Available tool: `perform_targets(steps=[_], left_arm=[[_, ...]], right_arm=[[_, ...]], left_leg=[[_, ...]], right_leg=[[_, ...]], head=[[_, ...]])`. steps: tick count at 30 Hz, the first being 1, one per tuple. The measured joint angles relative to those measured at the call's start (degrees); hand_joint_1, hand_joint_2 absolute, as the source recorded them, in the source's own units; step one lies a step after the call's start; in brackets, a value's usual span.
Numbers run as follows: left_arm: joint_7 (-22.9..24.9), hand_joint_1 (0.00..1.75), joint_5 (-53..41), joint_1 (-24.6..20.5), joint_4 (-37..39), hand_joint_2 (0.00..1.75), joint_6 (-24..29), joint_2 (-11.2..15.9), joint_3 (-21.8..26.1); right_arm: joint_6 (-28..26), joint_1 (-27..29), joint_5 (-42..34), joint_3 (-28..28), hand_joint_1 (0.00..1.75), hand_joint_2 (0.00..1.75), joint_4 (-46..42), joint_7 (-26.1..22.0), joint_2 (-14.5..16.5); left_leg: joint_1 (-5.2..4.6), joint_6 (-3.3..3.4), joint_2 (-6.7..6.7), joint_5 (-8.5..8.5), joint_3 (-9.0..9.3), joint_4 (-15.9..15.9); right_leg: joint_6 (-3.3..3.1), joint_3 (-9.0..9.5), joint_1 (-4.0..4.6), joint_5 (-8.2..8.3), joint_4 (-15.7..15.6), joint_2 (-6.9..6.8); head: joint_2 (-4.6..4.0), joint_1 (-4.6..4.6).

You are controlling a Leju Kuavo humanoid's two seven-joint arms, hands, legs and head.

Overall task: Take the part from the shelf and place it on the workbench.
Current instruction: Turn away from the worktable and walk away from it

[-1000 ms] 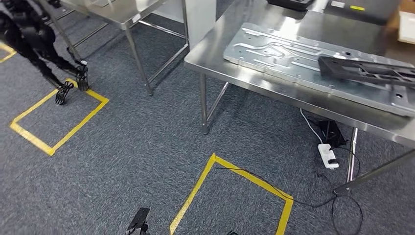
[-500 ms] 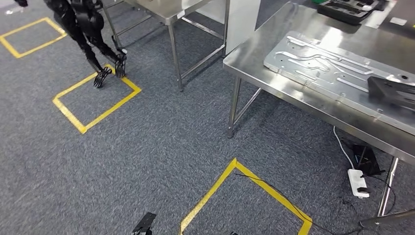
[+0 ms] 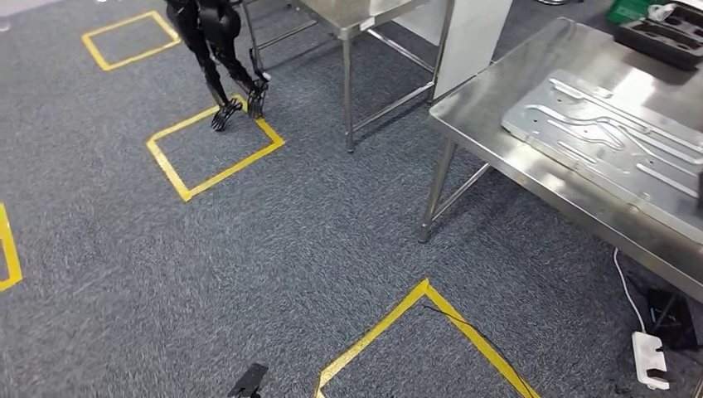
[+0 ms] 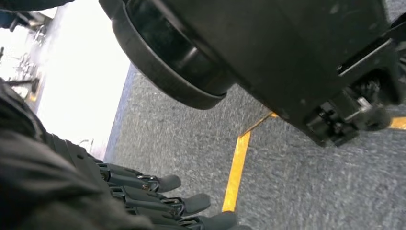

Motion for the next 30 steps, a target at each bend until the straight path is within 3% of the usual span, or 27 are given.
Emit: perform_targets(steps=[2,4,6,7,8,9,10,11,13,15,16,17,18,20,22,24,25,27,28,30], left_arm=[[-0.08,0.0,0.32,0.28,0.01,0.0,0.11,0.01,-0.02],[-0.13,0.0,0.54,0.73,0.02,0.0,0.21,0.02,-0.03],[-0.09,0.0,0.55,0.83,0.02,0.0,0.34,-0.02,-0.05],[-0.02,0.0,0.51,0.78,0.02,0.0,0.42,-0.07,-0.09],[0.06,0.0,0.45,0.74,0.02,0.0,0.49,-0.11,-0.19],[0.15,0.0,0.41,0.76,0.02,0.0,0.53,-0.16,-0.33],[0.24,0.0,0.38,0.81,0.02,0.0,0.56,-0.17,-0.48],[0.29,0.0,0.33,0.86,0.02,0.0,0.56,-0.17,-0.62],[0.32,0.0,0.27,0.92,0.02,0.0,0.56,-0.2,-0.73],[0.34,0.0,0.23,0.83,0.03,0.0,0.56,-0.23,-0.81],[0.36,0.0,0.22,0.85,0.04,0.0,0.56,-0.23,-0.85],[0.38,0.0,0.21,0.93,0.04,0.0,0.56,-0.23,-0.89],[0.42,0.0,0.2,1.1,0.05,0.0,0.55,-0.19,-0.91],[0.57,0.0,0.13,1.3,0.08,0.0,0.51,-0.11,-0.92],[0.68,0.0,0.01,1.09,0.09,0.0,0.47,-0.14,-0.94],[0.69,0.0,-0.06,0.88,0.09,0.0,0.43,-0.24,-1.06],[0.71,0.0,-0.07,0.91,0.09,0.0,0.41,-0.27,-1.16],[0.77,0.0,-0.07,1.05,0.09,0.0,0.38,-0.28,-1.35],[0.8,0.0,-0.09,1.07,0.09,0.0,0.37,-0.27,-1.4],[0.87,0.0,-0.13,0.79,0.09,0.0,0.37,-0.22,-1.45]], right_arm=[[0.1,-0.06,0.01,0.04,0.0,0.0,-0.01,0.0,0.01],[-0.06,-0.18,0.05,0.13,0.0,0.0,-0.02,-0.08,0.01],[-0.27,-0.29,0.09,0.3,0.0,0.0,-0.02,-0.22,0.02],[-0.31,-0.27,0.1,0.4,0.0,0.0,-0.02,-0.27,0.02],[-0.31,-0.17,0.1,0.54,0.0,0.0,-0.01,-0.28,0.02],[-0.28,-0.04,0.1,0.66,0.0,0.0,0.02,-0.28,0.02],[-0.23,0.06,0.1,0.77,0.0,0.0,0.05,-0.25,0.02],[-0.17,0.1,0.1,0.85,0.0,0.0,0.08,-0.21,0.02],[-0.08,-0.01,0.06,0.9,0.0,0.0,0.11,-0.11,0.03],[0.06,-0.14,-0.01,0.94,0.0,0.0,0.13,-0.1,0.09],[0.17,-0.15,-0.04,0.98,0.0,0.0,0.14,-0.08,0.12],[0.3,-0.16,-0.06,1.01,0.0,0.0,0.14,-0.05,0.15],[0.42,-0.17,-0.08,1.05,0.0,0.0,0.15,-0.01,0.16],[0.57,-0.22,-0.15,1.13,0.0,0.0,0.15,0.05,0.2],[0.6,-0.16,-0.26,1.26,0.0,0.0,0.17,0.08,0.22],[0.6,-0.02,-0.34,1.35,0.0,0.0,0.21,0.15,0.22],[0.6,0.01,-0.36,1.37,0.0,0.0,0.23,0.2,0.22],[0.61,-0.04,-0.38,1.4,0.0,0.0,0.24,0.26,0.22],[0.62,-0.07,-0.38,1.4,0.0,0.0,0.24,0.31,0.23],[0.74,-0.1,-0.38,1.44,0.0,0.0,0.24,0.44,0.28]], left_leg=[[-0.01,0.69,-1.25,0.08,-0.05,-0.18],[0.26,1.4,-2.51,0.28,0.25,-0.68],[0.45,2.02,-3.68,0.41,0.45,-0.94],[0.42,2.22,-4.32,0.38,0.44,-0.92],[0.37,2.33,-5.14,0.36,0.45,-0.88],[0.33,2.38,-6.01,0.32,0.49,-0.83],[0.3,2.4,-6.96,0.27,0.57,-0.75],[0.31,2.38,-7.9,0.2,0.66,-0.63],[0.32,2.05,-9.48,-0.06,0.67,-0.22],[0.35,1.47,-10.78,-0.28,0.22,0.35],[0.41,1.12,-11.36,-0.27,-0.03,0.41],[0.55,0.79,-11.97,-0.17,-0.22,0.4],[0.65,0.46,-11.9,-0.16,-0.41,0.4],[0.56,-0.18,-9.34,-1.32,-1.51,2.39],[0.52,-0.74,-5.92,-4.3,-4.54,8.47],[0.74,-1.03,-4.88,-6.43,-7.83,14.72],[0.8,-1.03,-4.7,-6.15,-8.33,15.58],[0.71,-0.6,-4.08,-2.97,-5.96,10.99],[0.52,-0.19,-3.09,-1.24,-3.94,7.06],[-0.23,0.68,-0.84,0.39,-0.95,1.42]], right_leg=[[0.61,0.39,0.11,-0.28,-0.2,-1.03],[1.17,0.09,-0.13,-1.64,1.19,0.55],[1.36,-2.48,-0.34,-4.81,6.88,3.91],[1.34,-4.43,-0.32,-6.49,10.81,4.97],[1.32,-6.33,-0.31,-7.51,14.32,5.49],[1.28,-7.55,-0.3,-7.49,16.15,5.72],[1.2,-7.93,-0.3,-6.42,16.07,5.86],[1.08,-7.3,-0.34,-4.41,13.81,6.06],[0.84,-4.43,-0.53,-0.46,6.29,7.86],[0.63,-2.82,-0.72,0.73,2.11,10.08],[0.45,-2.7,-0.66,0.45,1.88,10.53],[0.15,-2.57,-0.6,0.56,1.75,10.09],[-0.23,-2.4,-0.57,0.64,1.63,9.41],[-0.99,-2.02,-0.71,0.83,1.28,8.09],[-1.46,-1.81,-0.62,0.77,1.12,6.51],[-1.71,-1.7,-0.39,0.57,1.13,4.73],[-1.76,-1.62,-0.29,0.46,1.13,3.93],[-1.72,-1.28,-0.12,0.19,1.13,2.63],[-1.65,-1.06,-0.07,0.03,1.12,2.09],[-1.27,-0.71,0.2,-0.3,1.08,0.95]], head=[[0.0,0.02],[0.0,0.18],[0.0,0.54],[0.0,0.66],[-0.01,0.73],[-0.01,0.73],[-0.01,0.73],[-0.01,0.73],[0.0,0.75],[0.0,0.71],[0.0,0.7],[0.0,0.7],[0.0,0.73],[0.0,0.28],[0.0,-0.23],[0.0,-0.28],[0.0,-0.3],[0.0,-0.32],[0.0,-0.31],[0.0,-0.28]])
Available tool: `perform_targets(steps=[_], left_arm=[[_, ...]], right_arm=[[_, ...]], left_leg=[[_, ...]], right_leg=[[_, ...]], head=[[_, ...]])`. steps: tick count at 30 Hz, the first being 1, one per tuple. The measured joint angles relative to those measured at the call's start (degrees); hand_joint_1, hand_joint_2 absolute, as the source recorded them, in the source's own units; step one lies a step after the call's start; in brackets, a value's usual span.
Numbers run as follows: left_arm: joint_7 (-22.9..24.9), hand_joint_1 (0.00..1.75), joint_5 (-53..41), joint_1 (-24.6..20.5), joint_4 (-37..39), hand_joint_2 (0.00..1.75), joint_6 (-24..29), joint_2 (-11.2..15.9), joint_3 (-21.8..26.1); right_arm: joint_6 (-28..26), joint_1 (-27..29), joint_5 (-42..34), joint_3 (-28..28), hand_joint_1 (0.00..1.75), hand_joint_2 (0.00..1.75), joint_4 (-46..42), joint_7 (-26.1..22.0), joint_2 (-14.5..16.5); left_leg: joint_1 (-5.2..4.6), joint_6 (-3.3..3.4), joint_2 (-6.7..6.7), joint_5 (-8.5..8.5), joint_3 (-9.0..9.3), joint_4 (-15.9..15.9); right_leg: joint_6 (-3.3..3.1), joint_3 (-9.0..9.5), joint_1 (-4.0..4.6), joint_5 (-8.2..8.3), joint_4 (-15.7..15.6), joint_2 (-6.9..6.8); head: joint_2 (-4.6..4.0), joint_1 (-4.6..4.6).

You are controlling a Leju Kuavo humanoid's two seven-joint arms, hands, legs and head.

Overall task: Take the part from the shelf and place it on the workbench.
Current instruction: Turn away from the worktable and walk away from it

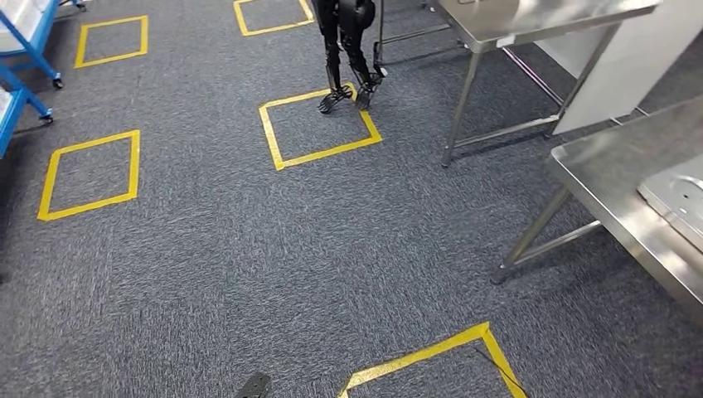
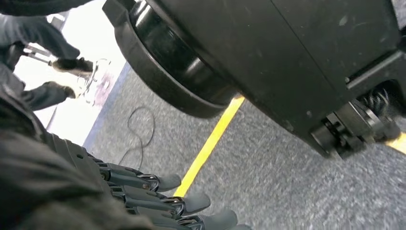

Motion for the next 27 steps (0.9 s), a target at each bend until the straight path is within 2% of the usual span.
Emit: perform_targets(steps=[1,3,4,6,7,8,9,10,11,12,14,15,16,17,20,25,27], left_arm=[[0.05,0.0,-0.02,-0.13,0.01,0.0,0.0,0.02,-0.04],[0.26,0.0,-0.02,-0.1,0.02,0.0,0.01,0.04,-0.19],[0.36,0.0,-0.02,0.05,0.02,0.0,0.02,0.05,-0.27],[0.5,0.0,0.01,0.15,0.02,0.0,0.04,0.04,-0.4],[0.51,0.0,0.02,0.1,0.02,0.0,0.04,0.02,-0.44],[0.52,0.0,0.02,-0.02,0.02,0.0,0.04,-0.01,-0.46],[0.51,0.0,0.01,-0.11,0.02,0.0,0.04,-0.03,-0.51],[0.51,0.0,0.01,-0.13,0.02,0.0,0.04,-0.06,-0.61],[0.51,0.0,0.0,-0.09,0.02,0.0,-0.03,-0.07,-0.72],[0.51,0.0,0.0,-0.04,0.02,0.0,-0.23,-0.08,-0.83],[0.49,0.0,-0.04,-0.01,0.02,0.0,-1.23,-0.11,-0.98],[0.5,0.0,-0.14,-0.06,0.02,0.0,-1.68,-0.12,-1.06],[0.57,0.0,-0.41,-0.08,0.02,0.0,-1.71,-0.13,-1.17],[0.74,0.0,-0.74,-0.04,0.02,0.0,-1.26,-0.14,-1.31],[1.15,0.0,-1.43,0.29,0.02,0.0,0.58,-0.13,-1.61],[1.15,0.0,-1.43,0.34,0.03,0.0,0.85,-0.11,-1.67],[0.5,0.0,-1.25,0.39,0.04,0.0,1.46,-0.09,-1.9]], right_arm=[[0.07,-0.02,0.0,0.03,0.0,0.0,0.0,0.06,0.02],[0.17,-0.08,0.0,0.11,0.0,0.0,-0.02,0.12,0.09],[0.2,-0.14,0.0,0.16,0.0,0.0,-0.03,0.13,0.11],[0.21,-0.23,0.0,0.24,0.0,0.0,-0.07,0.14,0.14],[0.21,-0.25,0.0,0.26,0.0,0.0,-0.06,0.14,0.14],[0.21,-0.18,-0.01,0.28,0.0,0.0,-0.05,0.13,0.13],[0.21,-0.06,-0.04,0.3,0.0,0.0,-0.03,0.14,0.12],[0.21,0.06,-0.1,0.33,0.0,0.0,-0.01,0.16,0.11],[0.2,0.15,-0.21,0.37,0.0,0.0,0.02,0.2,0.1],[0.17,0.16,-0.36,0.39,0.0,0.0,0.03,0.23,0.09],[0.04,0.12,-0.62,0.4,0.0,0.0,0.04,0.13,0.09],[0.04,0.09,-0.71,0.41,0.0,0.0,0.04,0.04,0.09],[0.19,0.07,-0.76,0.43,0.0,0.0,0.04,-0.01,0.08],[0.51,0.06,-0.82,0.48,0.0,0.0,0.05,0.11,0.08],[1.41,0.01,-0.92,0.65,0.0,0.0,0.07,0.57,0.07],[1.49,0.0,-0.94,0.69,0.0,0.0,0.06,0.59,0.08],[1.38,-0.07,-1.23,0.77,0.0,0.0,0.04,0.4,0.1]], left_leg=[[-0.32,0.27,0.49,-0.07,0.39,-0.91],[-0.4,0.69,-0.48,0.0,0.49,-1.42],[-0.23,0.88,-1.11,0.2,0.74,-1.9],[0.24,1.44,-2.29,0.7,1.36,-2.83],[0.3,1.59,-2.87,0.79,1.44,-2.99],[0.35,1.76,-3.58,0.82,1.43,-2.98],[0.35,1.84,-4.38,0.79,1.4,-2.9],[0.36,1.83,-5.24,0.74,1.4,-2.79],[0.4,1.78,-6.17,0.67,1.4,-2.62],[0.45,1.65,-7.03,0.56,1.39,-2.37],[0.49,1.18,-8.58,0.19,1.11,-1.55],[0.47,0.89,-9.25,0.04,0.81,-1.13],[0.48,0.59,-9.8,-0.02,0.5,-0.84],[0.51,0.28,-10.36,0.01,0.23,-0.72],[0.74,-0.35,-11.4,0.28,-0.06,-0.94],[0.76,-0.44,-11.57,0.3,-0.25,-0.88],[0.56,-0.68,-9.21,-0.51,-0.85,0.39]], right_leg=[[0.25,0.12,0.09,-0.11,-0.07,-0.57],[0.84,0.53,0.18,-0.26,-0.41,-1.55],[1.16,0.69,0.16,-0.54,-0.31,-1.0],[1.62,-0.31,0.0,-2.57,2.53,1.88],[1.71,-1.68,-0.13,-4.15,5.54,3.52],[1.75,-3.53,-0.2,-5.77,9.27,4.39],[1.82,-5.3,-0.21,-6.81,12.58,4.73],[1.91,-6.43,-0.22,-6.85,14.35,4.84],[1.98,-6.67,-0.27,-5.81,14.12,4.94],[2.04,-5.82,-0.39,-3.82,11.64,5.21],[2.14,-3.03,-0.78,-0.24,4.58,7.27],[2.08,-2.13,-0.94,0.56,2.29,8.29],[1.92,-1.79,-0.95,0.65,1.29,8.99],[1.66,-1.78,-0.83,0.5,1.21,9.06],[0.84,-1.49,-0.61,0.74,1.12,7.88],[0.63,-1.41,-0.77,0.86,0.97,7.62],[0.27,-1.26,-0.91,0.99,0.72,6.97]], head=[[0.0,0.03],[0.0,0.03],[0.0,0.1],[0.0,0.33],[0.0,0.45],[0.0,0.51],[0.0,0.52],[0.0,0.52],[0.0,0.51],[0.0,0.52],[0.0,0.52],[0.0,0.5],[0.0,0.46],[0.0,0.44],[0.0,0.48],[0.0,0.49],[0.0,0.18]])
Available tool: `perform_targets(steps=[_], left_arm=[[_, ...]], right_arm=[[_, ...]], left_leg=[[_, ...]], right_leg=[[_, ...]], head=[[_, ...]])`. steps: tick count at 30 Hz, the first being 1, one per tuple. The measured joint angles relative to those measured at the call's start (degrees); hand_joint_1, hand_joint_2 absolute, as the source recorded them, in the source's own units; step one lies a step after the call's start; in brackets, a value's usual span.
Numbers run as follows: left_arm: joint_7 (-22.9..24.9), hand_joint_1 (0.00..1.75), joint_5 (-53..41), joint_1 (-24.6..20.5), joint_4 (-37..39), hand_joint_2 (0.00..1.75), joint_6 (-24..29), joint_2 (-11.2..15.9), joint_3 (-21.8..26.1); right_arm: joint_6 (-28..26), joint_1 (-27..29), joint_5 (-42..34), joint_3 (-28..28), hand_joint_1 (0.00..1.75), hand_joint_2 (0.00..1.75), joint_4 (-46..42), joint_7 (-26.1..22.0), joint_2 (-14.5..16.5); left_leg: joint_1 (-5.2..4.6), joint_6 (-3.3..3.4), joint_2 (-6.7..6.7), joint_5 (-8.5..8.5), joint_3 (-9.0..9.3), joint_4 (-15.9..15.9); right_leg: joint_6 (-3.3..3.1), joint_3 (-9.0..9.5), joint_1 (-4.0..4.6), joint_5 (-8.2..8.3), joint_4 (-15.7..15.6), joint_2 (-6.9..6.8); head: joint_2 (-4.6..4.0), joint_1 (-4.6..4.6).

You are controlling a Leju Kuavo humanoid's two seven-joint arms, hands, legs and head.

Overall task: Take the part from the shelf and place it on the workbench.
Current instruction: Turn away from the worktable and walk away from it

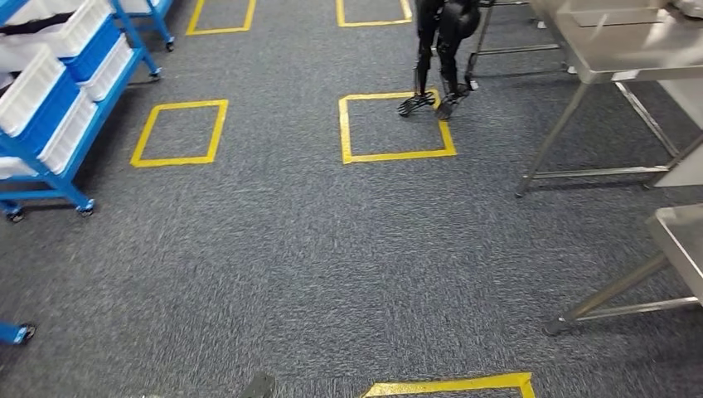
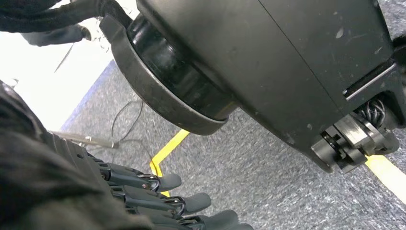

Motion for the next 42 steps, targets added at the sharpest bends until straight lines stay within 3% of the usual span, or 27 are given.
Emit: perform_targets(steps=[1,2,4,6,8,10,12,14,16,17,19,21,23,25,27,29,30,32,33,34,36,38,39,41,42], left_arm=[[-0.86,0.0,0.19,-0.1,0.0,0.0,0.64,-0.02,-0.11],[-1.74,0.0,0.37,-0.42,0.0,0.0,2.11,-0.06,-0.24],[-2.69,0.0,0.47,-1.11,0.0,0.0,4.81,-0.11,-0.32],[-2.33,0.0,0.31,-1.64,0.0,0.0,6.08,-0.02,-0.4],[-2.07,0.0,0.19,-2.1,0.0,0.0,6.26,0.06,-0.45],[-2.02,0.0,0.17,-2.07,0.0,0.0,6.2,0.14,-0.48],[-1.93,0.0,0.24,-1.8,0.0,0.0,6.04,0.23,-0.51],[-1.88,0.0,0.39,-1.94,0.0,0.0,5.65,0.23,-0.53],[-1.89,0.0,0.63,-2.19,0.0,0.0,5.08,0.19,-0.56],[-1.91,0.0,0.84,-2.18,0.0,0.0,4.81,0.16,-0.59],[-2.05,0.0,1.3,-1.96,0.0,0.0,4.42,0.16,-0.65],[-2.36,0.0,1.81,-1.73,0.0,0.0,4.24,0.16,-0.66],[-2.79,0.0,2.42,-1.64,0.0,0.0,4.27,0.19,-0.66],[-2.39,0.0,2.26,-1.31,0.02,0.0,5.43,0.42,-0.66],[-0.29,0.0,0.68,-0.85,0.06,0.0,8.46,0.65,-0.8],[2.13,0.0,-1.17,-0.89,0.09,0.0,11.54,0.73,-1.23],[2.78,0.0,-1.79,-1.06,0.12,0.0,12.67,0.78,-1.55],[2.55,0.0,-2.42,-1.41,0.62,0.0,14.33,0.89,-1.94],[1.8,0.0,-2.46,-1.56,1.17,0.0,14.77,0.93,-2.03],[1.16,0.0,-2.54,-1.74,1.81,0.0,14.99,0.98,-2.01],[1.12,0.0,-3.26,-2.22,2.96,0.0,15.2,1.13,-1.94],[1.75,0.0,-4.4,-2.66,3.69,0.0,15.31,1.34,-1.85],[1.89,0.0,-4.93,-2.77,3.96,0.0,15.33,1.44,-1.78],[1.75,0.0,-6.13,-2.66,4.43,0.0,15.36,1.68,-1.39],[1.71,0.0,-6.91,-2.53,4.6,0.0,15.37,1.76,-1.11]], right_arm=[[-0.19,-0.02,-0.3,0.04,0.0,0.0,-0.01,-0.29,0.03],[-0.31,-0.02,-0.87,0.08,0.0,0.0,0.01,-0.57,0.05],[-0.33,0.03,-1.9,0.11,0.0,0.0,0.04,-0.86,0.09],[0.02,0.03,-2.42,0.14,0.0,0.0,0.06,-0.45,0.09],[0.37,-0.01,-2.55,0.2,0.0,0.0,0.07,0.03,0.1],[0.47,-0.14,-2.6,0.28,0.0,0.0,0.06,0.26,0.13],[0.15,-0.27,-2.62,0.34,0.0,0.0,0.05,0.3,0.15],[-0.28,-0.26,-2.62,0.41,0.0,0.0,0.05,0.18,0.14],[-0.51,-0.04,-2.61,0.52,0.0,0.0,0.09,-0.05,0.09],[-0.55,0.09,-2.6,0.6,0.0,0.0,0.1,-0.14,0.05],[-0.6,0.15,-2.61,0.81,0.0,0.0,0.13,-0.27,-0.01],[-0.66,0.05,-2.8,1.0,0.0,0.0,0.14,-0.37,-0.01],[-0.7,0.02,-3.17,1.08,0.0,0.0,0.15,-0.42,0.02],[-0.97,0.04,-3.65,1.1,0.0,0.0,0.16,-0.3,0.05],[-1.53,-0.04,-4.19,1.09,0.0,0.0,0.16,-0.04,0.14],[-1.9,-0.06,-4.54,1.09,0.0,0.0,0.16,0.12,0.2],[-2.07,0.02,-4.69,1.09,0.0,0.0,0.19,0.13,0.19],[-2.62,0.18,-5.18,1.09,0.0,0.0,0.23,-0.03,0.15],[-2.97,0.19,-5.48,1.09,0.0,0.0,0.23,-0.23,0.13],[-3.21,0.16,-5.69,1.09,0.0,0.0,0.23,-0.54,0.13],[-3.26,0.06,-5.61,1.09,0.0,0.0,0.22,-1.35,0.12],[-2.98,-0.04,-5.23,1.1,0.0,0.0,0.22,-2.03,0.11],[-2.87,-0.08,-5.11,1.11,0.0,0.0,0.22,-2.17,0.1],[-2.75,-0.16,-5.26,1.14,0.0,0.0,0.2,-2.26,0.1],[-2.6,-0.19,-5.38,1.15,0.0,0.0,0.19,-2.19,0.09]], left_leg=[[-0.03,-0.24,1.79,-1.24,-1.08,2.27],[0.0,-0.49,3.81,-2.37,-2.68,5.67],[0.2,-0.46,5.88,-2.04,-3.41,7.48],[-0.33,0.13,8.17,0.11,-0.42,1.93],[-0.96,0.63,9.2,0.41,1.01,-1.04],[-0.85,1.06,8.01,0.61,1.1,-1.5],[-0.5,1.57,6.87,0.97,1.71,-2.43],[-0.36,2.16,5.69,1.19,2.12,-2.99],[-0.36,2.51,4.15,1.19,2.15,-3.0],[-0.34,2.5,3.27,1.15,2.19,-2.95],[-0.21,2.26,1.49,0.95,2.23,-2.6],[-0.11,1.69,-0.06,0.5,1.89,-1.71],[0.0,0.96,-1.42,0.21,1.26,-1.02],[0.25,0.24,-2.69,0.3,0.82,-1.06],[0.27,-0.32,-0.97,-0.3,0.19,0.0],[0.16,-0.73,2.88,-2.79,-2.25,4.94],[0.2,-0.91,4.13,-4.38,-4.17,8.56],[0.39,-1.12,5.05,-5.94,-7.19,13.95],[0.45,-1.13,5.28,-5.26,-7.34,13.99],[0.46,-1.04,5.58,-3.74,-6.44,12.1],[0.06,-0.57,7.62,-0.1,-2.37,4.49],[-0.61,0.05,9.32,1.29,0.26,-0.45],[-0.92,0.26,9.34,1.04,0.45,-0.93],[-0.77,0.76,8.08,1.22,0.63,-1.5],[-0.59,1.04,7.46,1.34,0.95,-1.94]], right_leg=[[-0.24,0.09,0.02,0.02,-0.1,-0.64],[-0.49,0.26,0.16,-0.1,-0.18,-2.16],[-0.69,0.66,0.43,-0.56,-0.19,-5.14],[-0.38,1.11,0.7,-1.05,-0.18,-7.07],[0.17,1.36,0.91,-1.32,-0.29,-8.17],[0.75,1.61,0.96,-1.53,-0.51,-9.01],[1.28,1.36,0.89,-2.67,0.75,-7.09],[1.54,-1.09,0.77,-5.42,6.09,-3.75],[1.68,-4.62,0.73,-7.4,12.39,-2.44],[1.78,-5.57,0.68,-7.0,13.53,-2.24],[1.96,-4.69,0.41,-3.45,9.93,-1.74],[2.05,-2.29,-0.07,-0.38,3.62,0.73],[1.75,-1.25,-0.23,0.05,0.97,2.78],[0.99,-0.96,-0.04,-0.02,0.79,2.08],[0.16,-0.35,-0.02,0.16,0.24,0.72],[-0.43,0.13,0.04,0.17,-0.18,-0.89],[-0.61,0.26,0.16,0.04,-0.22,-1.82],[-0.8,0.51,0.36,-0.32,-0.2,-3.73],[-0.81,0.68,0.41,-0.52,-0.2,-4.57],[-0.76,0.91,0.44,-0.73,-0.19,-5.28],[-0.47,1.61,0.58,-1.28,-0.21,-6.53],[0.02,2.18,0.8,-1.76,-0.31,-7.59],[0.28,2.35,0.89,-1.89,-0.46,-8.08],[0.85,2.79,0.84,-2.21,-0.76,-8.68],[1.1,2.83,0.77,-2.68,-0.41,-7.94]], head=[[0.0,-0.21],[0.0,-0.43],[0.0,-0.57],[0.0,-0.57],[0.0,-0.52],[0.0,-0.49],[0.0,-0.29],[0.0,0.05],[0.0,0.21],[0.0,0.23],[0.0,0.24],[0.0,0.26],[0.0,0.29],[0.0,0.32],[0.0,0.13],[0.0,-0.22],[0.0,-0.36],[0.0,-0.35],[0.0,-0.34],[0.0,-0.35],[0.0,-0.35],[0.0,-0.29],[0.0,-0.28],[0.0,-0.25],[0.0,-0.17]])
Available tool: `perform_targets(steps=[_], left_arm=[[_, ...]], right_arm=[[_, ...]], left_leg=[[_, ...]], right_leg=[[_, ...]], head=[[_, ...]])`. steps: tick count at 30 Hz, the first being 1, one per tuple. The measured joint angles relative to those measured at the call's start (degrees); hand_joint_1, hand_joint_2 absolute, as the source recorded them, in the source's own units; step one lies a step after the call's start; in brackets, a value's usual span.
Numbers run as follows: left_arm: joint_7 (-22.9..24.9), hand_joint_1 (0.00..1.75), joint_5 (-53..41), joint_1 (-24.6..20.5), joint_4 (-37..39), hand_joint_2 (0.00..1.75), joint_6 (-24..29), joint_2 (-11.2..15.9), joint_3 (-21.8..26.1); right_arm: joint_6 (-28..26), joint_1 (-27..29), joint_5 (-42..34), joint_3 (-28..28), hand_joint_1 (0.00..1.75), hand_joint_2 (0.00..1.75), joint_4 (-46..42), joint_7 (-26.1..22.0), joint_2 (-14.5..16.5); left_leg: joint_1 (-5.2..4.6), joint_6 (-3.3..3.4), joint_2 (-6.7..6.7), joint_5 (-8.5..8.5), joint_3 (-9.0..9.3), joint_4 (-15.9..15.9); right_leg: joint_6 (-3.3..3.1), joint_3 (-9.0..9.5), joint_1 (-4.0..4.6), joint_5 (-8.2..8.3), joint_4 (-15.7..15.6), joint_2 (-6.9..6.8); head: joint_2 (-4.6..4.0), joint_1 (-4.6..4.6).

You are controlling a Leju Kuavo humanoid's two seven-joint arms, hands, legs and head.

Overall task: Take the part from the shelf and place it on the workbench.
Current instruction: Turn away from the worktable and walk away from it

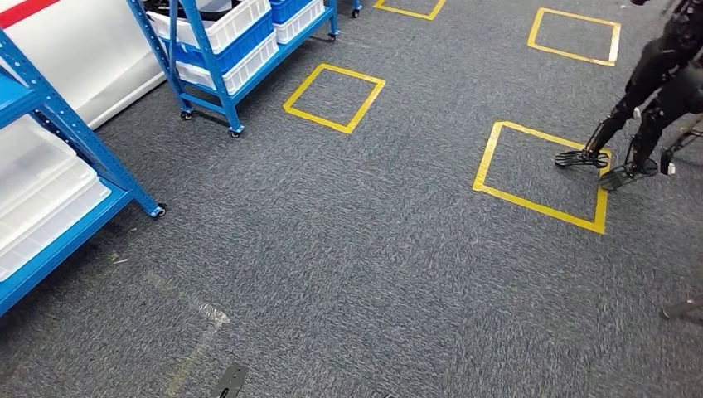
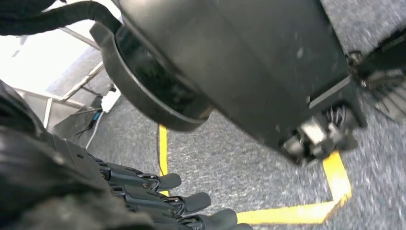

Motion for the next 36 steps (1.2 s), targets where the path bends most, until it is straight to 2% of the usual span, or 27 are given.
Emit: perform_targets(steps=[1,3,4,5,6,7,8,9,10,12,13,14,15,16,18,20,21,22,23,25,27,29,30,32,34,35,36], left_arm=[[0.25,0.0,-0.97,0.1,0.1,0.0,0.01,0.03,0.33],[2.03,0.0,-3.05,0.27,0.09,0.0,0.02,0.0,0.92],[3.27,0.0,-3.87,0.38,-0.02,0.0,0.01,-0.02,1.19],[4.37,0.0,-4.38,0.56,-0.19,0.0,0.0,-0.05,1.47],[5.14,0.0,-4.61,0.81,-0.44,0.0,-0.02,-0.1,1.77],[5.57,0.0,-4.69,1.11,-0.68,0.0,-0.07,-0.16,2.01],[5.75,0.0,-4.69,1.4,-0.89,0.0,-0.13,-0.23,2.2],[5.8,0.0,-4.66,1.64,-1.08,0.0,-0.2,-0.32,2.29],[5.78,0.0,-4.62,1.75,-1.19,0.0,-0.3,-0.38,2.3],[5.71,0.0,-4.51,1.86,-1.42,0.0,-0.55,-0.45,2.38],[5.69,0.0,-4.43,1.95,-1.5,0.0,-0.73,-0.44,2.51],[5.69,0.0,-4.33,2.11,-1.56,0.0,-0.9,-0.41,2.71],[5.7,0.0,-4.22,2.33,-1.61,0.0,-1.08,-0.4,2.9],[5.71,0.0,-4.1,2.45,-1.66,0.0,-1.25,-0.4,3.07],[5.63,0.0,-3.86,2.43,-1.9,0.0,-1.71,-0.51,3.22],[5.41,0.0,-3.36,2.28,-2.23,0.0,-2.26,-0.63,3.5],[5.28,0.0,-3.06,2.31,-2.33,0.0,-2.52,-0.67,3.69],[5.13,0.0,-2.8,2.41,-2.39,0.0,-2.81,-0.69,3.85],[4.89,0.0,-2.69,2.52,-2.39,0.0,-3.12,-0.7,3.93],[4.28,0.0,-2.94,2.57,-2.39,0.0,-3.77,-0.69,4.0],[3.68,0.0,-3.61,2.4,-2.43,0.0,-4.24,-0.7,4.01],[3.47,0.0,-4.09,2.4,-2.49,0.0,-4.57,-0.7,4.0],[3.55,0.0,-4.15,2.53,-2.51,0.0,-4.71,-0.73,3.99],[3.73,0.0,-4.05,2.66,-2.53,0.0,-4.96,-0.81,3.99],[3.72,0.0,-3.93,2.48,-2.55,0.0,-5.1,-0.86,3.99],[3.62,0.0,-3.9,2.35,-2.55,0.0,-5.15,-0.86,4.0],[3.46,0.0,-3.9,2.29,-2.55,0.0,-5.22,-0.87,4.0]], right_arm=[[0.27,-0.06,-0.11,0.02,0.0,0.0,-0.01,0.18,-0.01],[1.31,-0.13,-0.21,0.12,0.0,0.0,-0.01,1.25,-0.02],[1.89,-0.09,-0.24,0.2,0.0,0.0,0.0,2.02,-0.02],[2.36,0.05,-0.28,0.26,0.0,0.0,0.02,2.78,-0.02],[2.62,0.21,-0.33,0.31,0.0,0.0,0.04,3.36,-0.04],[2.74,0.33,-0.37,0.33,0.0,0.0,0.06,3.73,-0.07],[2.7,0.38,-0.39,0.33,0.0,0.0,0.07,3.86,-0.09],[2.56,0.34,-0.4,0.34,0.0,0.0,0.07,3.82,-0.1],[2.39,0.27,-0.41,0.34,0.0,0.0,0.07,3.6,-0.08],[2.13,0.18,-0.4,0.39,0.0,0.0,0.05,3.03,-0.05],[2.08,0.18,-0.4,0.44,0.0,0.0,0.05,2.8,-0.05],[2.06,0.18,-0.39,0.49,0.0,0.0,0.05,2.59,-0.06],[2.02,0.17,-0.36,0.53,0.0,0.0,0.05,2.37,-0.08],[1.98,0.15,-0.32,0.58,0.0,0.0,0.04,2.16,-0.08],[1.69,0.11,-0.15,0.74,0.0,0.0,0.04,1.89,-0.08],[1.25,0.25,0.2,0.92,0.0,0.0,0.07,1.86,-0.15],[1.1,0.31,0.43,1.02,0.0,0.0,0.08,1.84,-0.21],[1.04,0.31,0.68,1.14,0.0,0.0,0.09,1.86,-0.27],[1.03,0.24,0.9,1.27,0.0,0.0,0.09,1.94,-0.3],[0.92,0.04,1.21,1.6,0.0,0.0,0.08,2.25,-0.32],[0.75,-0.09,1.27,1.89,0.0,0.0,0.07,2.52,-0.34],[0.58,-0.17,0.78,2.11,0.0,0.0,0.05,2.91,-0.34],[0.49,-0.2,0.43,2.18,0.0,0.0,0.03,3.24,-0.34],[0.38,-0.26,0.01,2.25,0.0,0.0,0.01,3.99,-0.36],[0.55,-0.19,0.1,2.31,0.0,0.0,0.01,4.74,-0.37],[0.64,-0.08,0.16,2.32,0.0,0.0,0.03,5.02,-0.37],[0.69,0.05,0.22,2.33,0.0,0.0,0.04,5.17,-0.38]], left_leg=[[0.22,0.3,-0.56,0.14,0.35,-0.44],[0.43,0.73,-1.76,0.19,0.74,-0.8],[0.44,0.87,-2.45,0.12,0.76,-0.78],[0.44,0.97,-3.28,0.04,0.81,-0.72],[0.45,0.99,-4.16,-0.05,0.88,-0.65],[0.49,0.94,-5.07,-0.14,0.96,-0.52],[0.56,0.81,-5.95,-0.29,1.03,-0.32],[0.65,0.6,-6.73,-0.5,0.98,-0.02],[0.65,0.3,-7.47,-0.74,0.73,0.52],[0.78,-0.41,-8.85,-0.9,0.0,1.13],[0.88,-0.79,-9.54,-0.81,-0.28,1.21],[1.06,-1.11,-10.05,-0.68,-0.5,1.03],[1.05,-1.37,-9.31,-0.83,-0.71,1.29],[0.98,-1.62,-7.82,-1.42,-1.22,2.32],[0.87,-1.96,-3.87,-4.12,-3.81,7.75],[1.08,-2.2,-2.45,-6.66,-7.27,14.42],[1.13,-2.22,-2.26,-6.76,-8.02,15.81],[1.15,-2.17,-2.08,-5.82,-7.64,15.08],[1.13,-2.01,-1.75,-4.13,-6.12,12.31],[0.71,-1.49,0.35,-1.18,-1.94,4.67],[0.05,-0.94,1.83,-0.42,0.1,0.83],[-0.29,-0.44,1.02,-0.36,0.24,0.37],[-0.23,-0.17,0.45,-0.17,0.49,-0.07],[0.14,0.46,-0.64,0.26,1.2,-1.05],[0.35,0.85,-1.85,0.43,1.4,-1.35],[0.35,0.95,-2.58,0.42,1.38,-1.3],[0.36,0.98,-3.42,0.36,1.39,-1.22]], right_leg=[[0.16,-0.49,-0.05,-0.97,1.41,1.37],[0.22,-3.56,-0.11,-3.89,7.71,4.59],[0.23,-5.76,-0.09,-5.2,11.6,5.4],[0.29,-7.6,-0.09,-5.67,14.43,5.71],[0.35,-8.63,-0.11,-5.01,15.32,5.82],[0.39,-8.65,-0.17,-3.32,14.05,5.96],[0.42,-7.71,-0.3,-0.91,10.92,6.39],[0.45,-6.43,-0.54,1.1,7.33,7.68],[0.51,-5.37,-0.79,2.43,4.25,9.32],[0.45,-4.45,-0.94,2.98,1.75,11.45],[0.23,-4.42,-0.8,3.02,1.6,11.25],[-0.17,-4.28,-0.76,3.17,1.52,10.45],[-0.55,-4.05,-0.73,3.3,1.22,9.77],[-0.9,-3.78,-0.74,3.43,0.88,9.02],[-1.39,-3.28,-0.54,3.44,0.44,7.28],[-1.74,-3.08,-0.19,3.2,0.41,5.28],[-1.84,-3.0,-0.08,3.08,0.42,4.37],[-1.88,-2.9,0.01,2.96,0.42,3.57],[-1.85,-2.75,0.07,2.83,0.42,2.89],[-1.6,-2.34,0.22,2.52,0.38,1.68],[-1.1,-2.05,0.31,2.28,0.28,0.75],[-0.45,-1.71,0.29,2.16,0.0,-0.11],[-0.12,-1.54,0.19,1.94,0.1,0.1],[0.37,-2.49,0.09,0.27,2.61,2.37],[0.48,-6.02,0.04,-2.85,9.43,5.04],[0.52,-8.0,0.05,-4.04,13.02,5.53],[0.59,-9.38,0.02,-4.26,15.22,5.71]], head=[[0.0,0.13],[0.0,0.53],[0.0,0.63],[0.0,0.71],[0.0,0.71],[0.0,0.72],[0.0,0.73],[0.0,0.72],[0.0,0.73],[0.0,0.74],[0.0,0.76],[0.0,0.78],[0.0,0.72],[0.0,0.48],[0.0,0.03],[0.0,-0.1],[0.0,-0.13],[0.0,-0.12],[0.0,-0.13],[0.0,-0.09],[0.0,-0.07],[0.0,-0.09],[0.0,-0.04],[0.0,0.06],[0.0,0.22],[0.0,0.28],[0.0,0.3]])
